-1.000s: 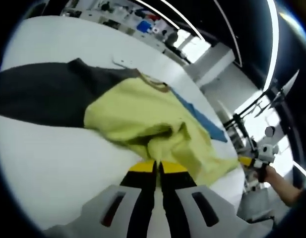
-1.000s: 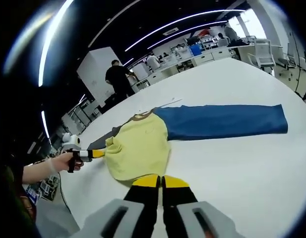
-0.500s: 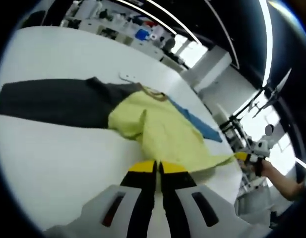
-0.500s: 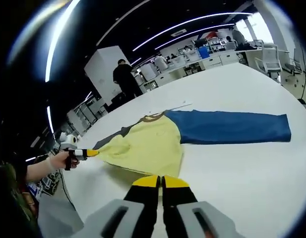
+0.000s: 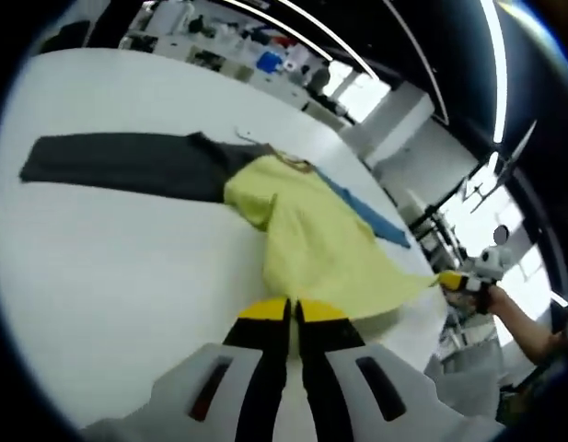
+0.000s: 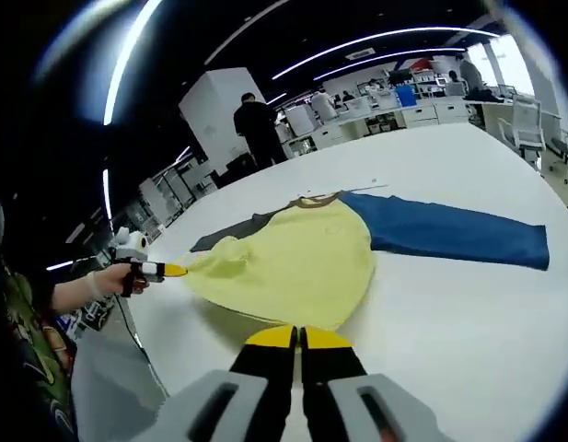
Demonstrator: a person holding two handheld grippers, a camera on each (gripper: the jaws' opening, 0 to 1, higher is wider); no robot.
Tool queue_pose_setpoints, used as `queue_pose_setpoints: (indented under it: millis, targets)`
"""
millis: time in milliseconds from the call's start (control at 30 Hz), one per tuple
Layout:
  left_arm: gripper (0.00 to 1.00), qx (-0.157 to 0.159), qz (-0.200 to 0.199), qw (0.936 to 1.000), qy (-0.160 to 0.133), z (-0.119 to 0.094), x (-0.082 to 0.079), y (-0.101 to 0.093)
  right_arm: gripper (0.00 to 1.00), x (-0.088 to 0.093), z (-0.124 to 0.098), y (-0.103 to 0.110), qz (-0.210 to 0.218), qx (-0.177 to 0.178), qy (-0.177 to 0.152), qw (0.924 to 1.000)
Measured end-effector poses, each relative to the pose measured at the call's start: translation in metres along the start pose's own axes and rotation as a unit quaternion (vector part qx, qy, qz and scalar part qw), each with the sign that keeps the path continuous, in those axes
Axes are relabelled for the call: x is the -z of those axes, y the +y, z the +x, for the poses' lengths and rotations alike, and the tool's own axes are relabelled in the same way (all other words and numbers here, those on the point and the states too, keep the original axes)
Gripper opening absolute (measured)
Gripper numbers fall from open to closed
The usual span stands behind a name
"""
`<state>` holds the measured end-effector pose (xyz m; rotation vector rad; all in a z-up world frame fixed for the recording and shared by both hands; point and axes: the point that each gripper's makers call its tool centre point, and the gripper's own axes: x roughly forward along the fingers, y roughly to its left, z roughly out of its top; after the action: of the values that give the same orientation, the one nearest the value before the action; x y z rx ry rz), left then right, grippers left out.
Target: Fold the garment on the visible template until the final outline fits inside the template.
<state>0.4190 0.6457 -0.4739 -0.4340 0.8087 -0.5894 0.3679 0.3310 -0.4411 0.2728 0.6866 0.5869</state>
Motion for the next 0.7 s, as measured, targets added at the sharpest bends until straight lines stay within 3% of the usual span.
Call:
queue_pose_setpoints:
  millis: [400, 700]
  targets:
    - [0.00, -0.009, -0.020, 0.9997, 0.014, -0.020, 0.039, -0.002, 0.00, 0.024, -0.005, 0.007, -0.022, -0.008, 0.030, 0.9993]
    - [0.00, -0.021, -0.011, 0.9991, 0.034, -0.027, 0.059, -0.003, 0.00, 0.039, -0.008, 0.006, -0.054, -0.011, 0.058, 0.9968]
